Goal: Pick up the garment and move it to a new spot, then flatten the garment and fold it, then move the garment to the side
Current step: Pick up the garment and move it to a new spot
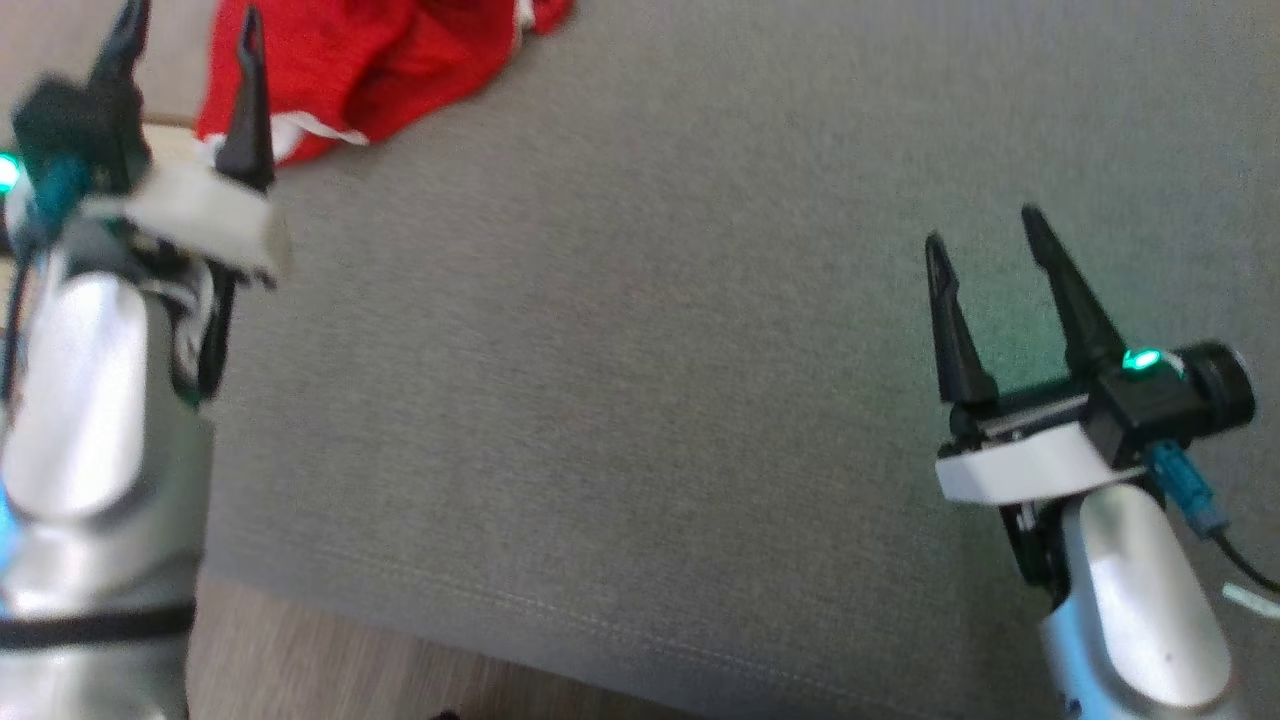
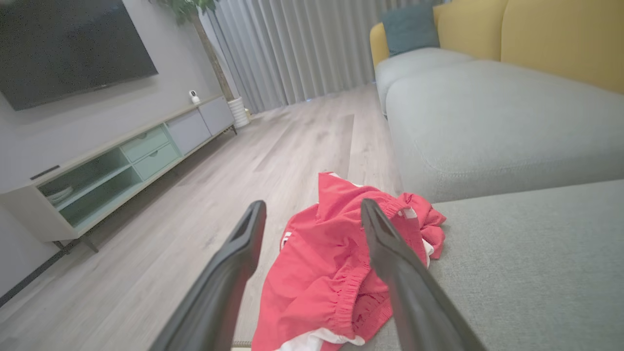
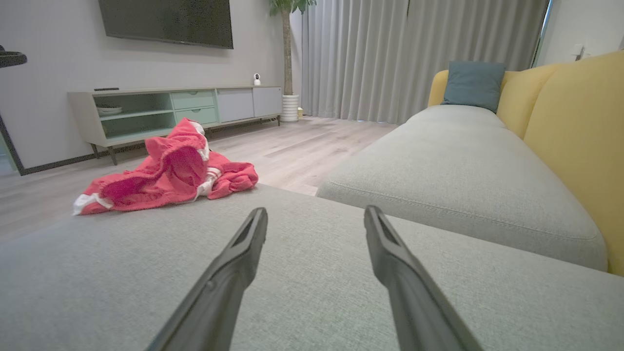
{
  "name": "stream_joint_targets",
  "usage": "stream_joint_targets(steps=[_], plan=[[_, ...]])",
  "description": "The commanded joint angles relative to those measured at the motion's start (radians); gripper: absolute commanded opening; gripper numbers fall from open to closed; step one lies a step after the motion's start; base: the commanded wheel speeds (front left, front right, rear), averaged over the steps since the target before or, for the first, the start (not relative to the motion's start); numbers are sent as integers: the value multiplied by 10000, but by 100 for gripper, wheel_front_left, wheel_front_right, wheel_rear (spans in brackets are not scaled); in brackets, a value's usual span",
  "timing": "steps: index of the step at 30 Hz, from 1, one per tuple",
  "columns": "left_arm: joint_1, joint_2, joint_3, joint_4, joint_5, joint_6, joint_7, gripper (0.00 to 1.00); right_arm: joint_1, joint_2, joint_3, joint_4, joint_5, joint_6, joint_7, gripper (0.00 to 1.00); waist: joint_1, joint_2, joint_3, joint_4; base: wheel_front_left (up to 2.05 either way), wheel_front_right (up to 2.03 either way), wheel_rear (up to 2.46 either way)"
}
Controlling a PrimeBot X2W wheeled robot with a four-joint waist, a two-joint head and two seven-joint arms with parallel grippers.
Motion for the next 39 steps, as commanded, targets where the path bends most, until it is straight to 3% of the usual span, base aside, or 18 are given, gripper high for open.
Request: stream_joint_targets(steps=[1,10,23,24,25,26,28,39], plan=[[-562,493,335,-44,15,-35,171,100,-339,-37,231,-387,-94,-9,-109,100,-3,0,957,-573,0,0,0],[-2236,761,448,2910,-300,-172,1705,100,-846,-37,102,-556,-406,-9,-109,100,-3,0,2086,-1047,0,0,0],[-2899,1163,702,5324,-396,597,1578,100,-842,-37,101,-632,-341,-9,-109,100,-3,0,2249,-1233,0,0,0],[-2944,1194,727,5453,-414,660,1561,70,-830,-37,118,-625,-322,-9,-109,100,-3,0,2234,-1242,0,0,0],[-2944,1194,727,5453,-414,660,1561,70,-830,-37,118,-625,-322,-9,-109,100,-3,0,2234,-1242,0,0,0],[-2988,1212,722,5552,-415,693,1535,42,-819,-37,135,-614,-304,-9,-109,100,-3,0,2212,-1252,0,0,0],[-3062,1232,698,5685,-416,742,1465,0,-801,-37,169,-581,-257,-9,-109,100,-3,0,2161,-1279,0,0,0],[-3602,1476,421,5746,-346,659,738,0,-713,-37,199,-462,201,-9,-109,100,-3,0,1326,-1536,0,0,0]])
